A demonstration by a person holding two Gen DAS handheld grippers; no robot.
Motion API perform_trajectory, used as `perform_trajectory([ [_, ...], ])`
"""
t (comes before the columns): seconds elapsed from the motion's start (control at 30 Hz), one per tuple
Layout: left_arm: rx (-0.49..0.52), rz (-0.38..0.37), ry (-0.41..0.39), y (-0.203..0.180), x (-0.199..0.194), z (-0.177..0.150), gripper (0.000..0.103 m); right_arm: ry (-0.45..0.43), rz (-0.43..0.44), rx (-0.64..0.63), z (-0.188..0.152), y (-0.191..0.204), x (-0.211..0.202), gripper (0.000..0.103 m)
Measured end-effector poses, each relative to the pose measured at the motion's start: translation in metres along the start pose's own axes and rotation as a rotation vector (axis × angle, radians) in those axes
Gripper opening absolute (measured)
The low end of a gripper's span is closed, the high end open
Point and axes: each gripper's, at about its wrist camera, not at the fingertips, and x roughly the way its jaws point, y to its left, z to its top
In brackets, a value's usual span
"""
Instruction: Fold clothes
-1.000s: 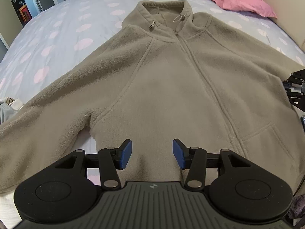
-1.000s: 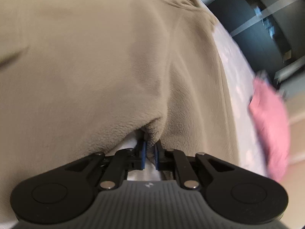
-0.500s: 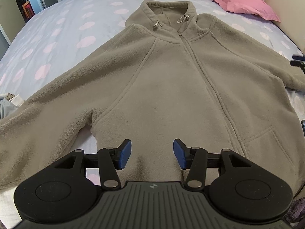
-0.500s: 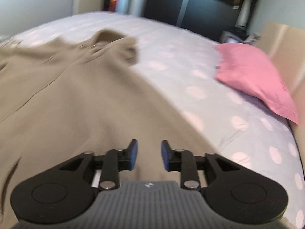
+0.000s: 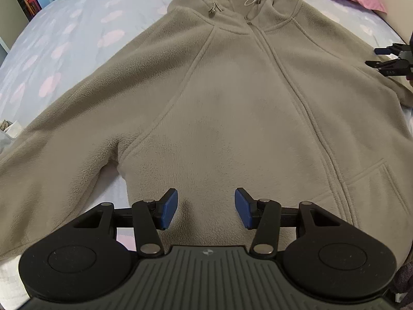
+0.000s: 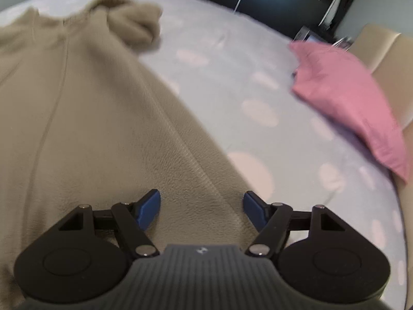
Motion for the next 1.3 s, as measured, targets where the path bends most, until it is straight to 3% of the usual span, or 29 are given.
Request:
perform_trajectory([
  [0.03,0.0,-0.001,0.004,0.0,0.001,0.001,0.047,-0.002,0.015,0.032,-0.001,-0.004,0.004,0.07],
  [0.07,0.0,-0.002,0.007,0.001,0.002,0.001,0.047,0.0,0.034,0.067,-0.001,-0.008,0.008,0.057],
  [0.1,0.0,-0.004,0.011,0.001,0.002,0.001,0.047,0.006,0.057,0.104,-0.001,-0.013,0.012,0.051],
  [0.17,0.004,-0.006,0.019,0.0,0.004,0.002,0.047,0.008,0.062,0.119,0.001,-0.016,0.014,0.021],
  [0.27,0.017,-0.008,0.027,-0.003,0.005,0.002,0.047,0.009,0.054,0.12,0.003,-0.017,0.015,0.006],
  [0.57,0.018,-0.012,0.017,-0.004,0.003,0.005,0.047,0.001,-0.103,0.055,0.018,-0.004,0.027,0.003],
  [0.77,0.013,-0.004,0.011,-0.001,0.003,0.006,0.047,-0.03,-0.276,0.154,0.032,-0.026,0.026,0.0],
  [0.87,0.006,0.004,0.009,0.002,0.004,0.006,0.047,-0.083,-0.141,0.248,0.029,-0.044,0.011,0.002],
  [0.93,0.0,0.012,0.006,0.003,0.007,0.007,0.047,-0.112,-0.054,0.248,0.025,-0.042,0.003,0.013],
  [0.97,-0.005,0.017,0.001,0.004,0.007,0.007,0.047,-0.128,-0.007,0.249,0.023,-0.04,0.0,0.035],
  [1.03,-0.016,0.022,-0.01,0.007,0.007,0.007,0.047,-0.163,0.094,0.247,0.02,-0.036,-0.005,0.065],
  [1.07,-0.019,0.024,-0.016,0.008,0.007,0.007,0.047,-0.171,0.127,0.232,0.02,-0.032,-0.006,0.066],
  [1.2,-0.021,0.032,-0.023,0.01,0.005,0.005,0.047,-0.084,0.062,0.147,0.024,-0.017,0.007,0.06],
  [1.23,-0.022,0.034,-0.024,0.01,0.005,0.004,0.047,-0.053,0.055,0.147,0.023,-0.015,0.013,0.044],
  [1.3,-0.023,0.039,-0.023,0.011,0.006,0.004,0.047,-0.025,0.066,0.178,0.023,-0.013,0.021,0.026],
])
